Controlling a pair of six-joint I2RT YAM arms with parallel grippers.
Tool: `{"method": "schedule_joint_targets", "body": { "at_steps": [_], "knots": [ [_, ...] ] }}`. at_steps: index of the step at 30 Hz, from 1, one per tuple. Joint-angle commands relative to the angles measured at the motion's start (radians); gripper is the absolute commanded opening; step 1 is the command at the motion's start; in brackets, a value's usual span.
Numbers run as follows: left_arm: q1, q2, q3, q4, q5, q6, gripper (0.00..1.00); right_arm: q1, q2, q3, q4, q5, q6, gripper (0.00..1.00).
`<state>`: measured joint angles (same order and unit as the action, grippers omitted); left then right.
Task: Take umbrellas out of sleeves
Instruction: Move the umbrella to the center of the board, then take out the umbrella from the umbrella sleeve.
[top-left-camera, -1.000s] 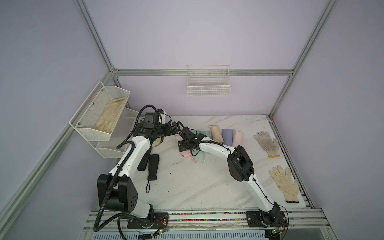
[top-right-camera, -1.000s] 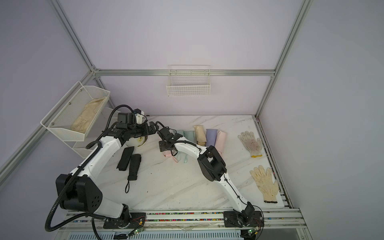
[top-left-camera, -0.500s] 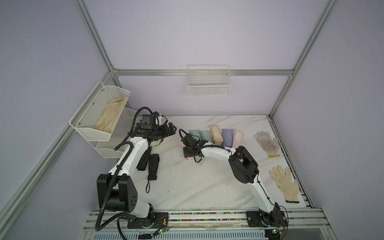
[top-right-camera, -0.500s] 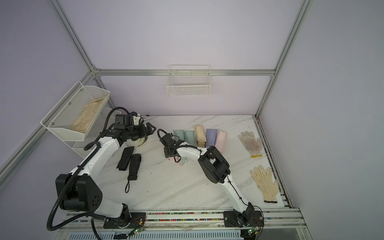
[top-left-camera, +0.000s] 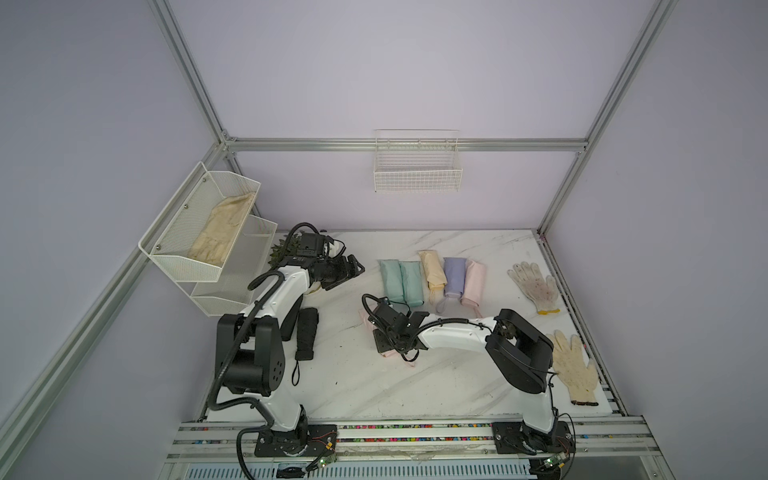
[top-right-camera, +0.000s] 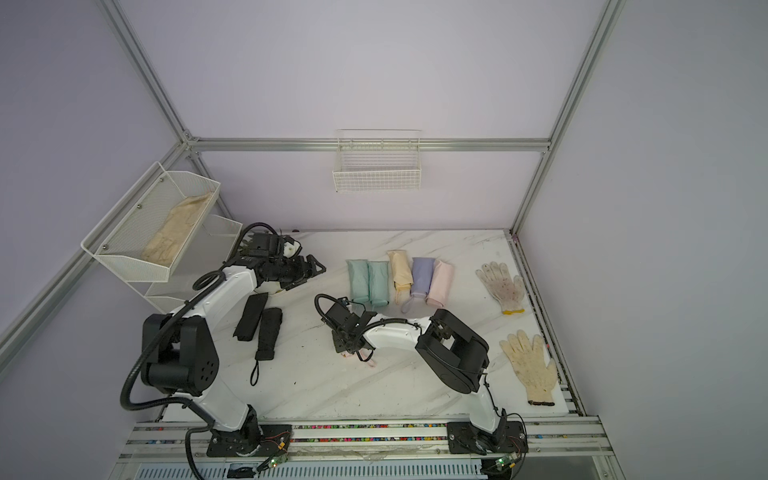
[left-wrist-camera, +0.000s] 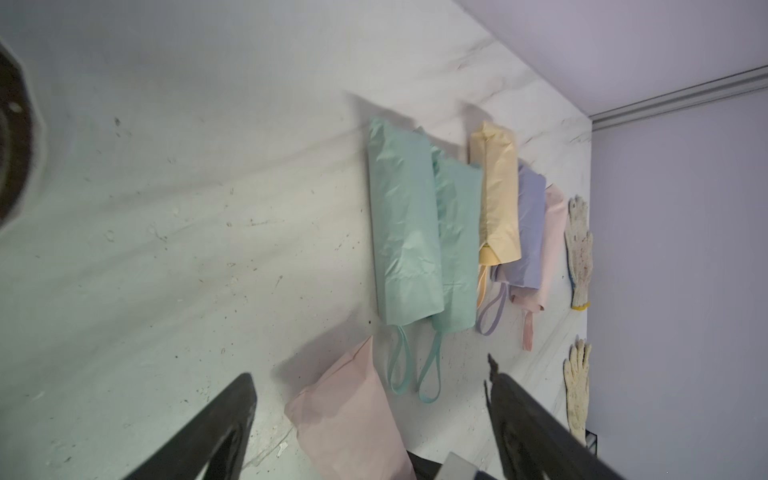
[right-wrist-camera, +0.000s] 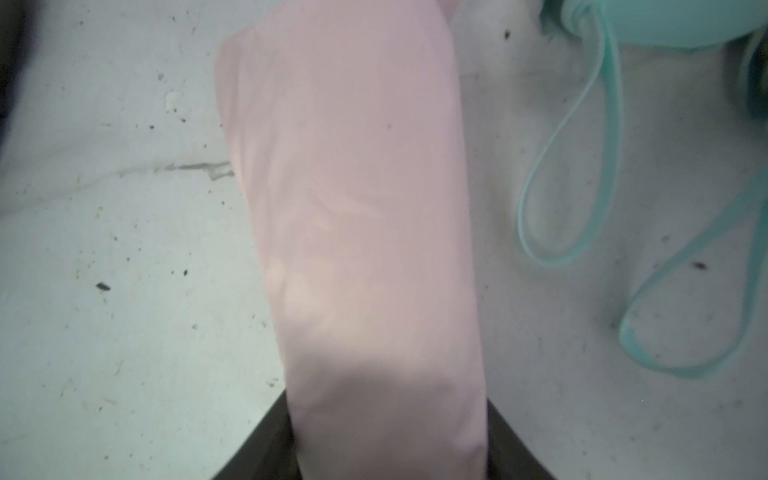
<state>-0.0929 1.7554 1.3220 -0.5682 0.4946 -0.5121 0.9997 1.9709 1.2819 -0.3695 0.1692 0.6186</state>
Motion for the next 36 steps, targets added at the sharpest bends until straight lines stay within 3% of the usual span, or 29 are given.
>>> {"method": "schedule_joint_targets", "body": {
  "at_steps": [1, 3, 6, 11, 22, 26, 36],
  "knots": [
    [-0.004, 0.045, 0.067, -0.064, 0.073, 0.028, 0.87, -0.003, -0.059, -0.033, 0.056, -0.022, 0.031, 0.67],
    [-0.004, 0.041, 0.068, -0.074, 0.033, 0.05, 0.87, -0.006, -0.092, -0.041, 0.05, -0.02, 0.002, 0.75],
    [-0.016, 0.029, 0.082, -0.118, -0.033, 0.089, 0.87, -0.02, -0.153, -0.052, 0.03, -0.02, -0.038, 0.77],
    [-0.092, 0.005, 0.092, -0.184, -0.133, 0.125, 0.87, -0.03, -0.289, -0.137, 0.002, -0.02, -0.084, 0.76],
    [-0.159, -0.085, -0.041, -0.147, -0.252, 0.04, 0.79, -0.03, -0.566, -0.482, 0.091, -0.089, -0.077, 0.7],
    [-0.158, -0.117, -0.12, -0.103, -0.236, -0.072, 0.79, -0.03, -0.555, -0.511, 0.108, -0.09, -0.062, 0.69],
    [-0.144, -0.177, -0.251, 0.0, -0.139, -0.52, 0.8, -0.029, -0.534, -0.51, 0.138, -0.109, -0.057, 0.67]
  ]
}}
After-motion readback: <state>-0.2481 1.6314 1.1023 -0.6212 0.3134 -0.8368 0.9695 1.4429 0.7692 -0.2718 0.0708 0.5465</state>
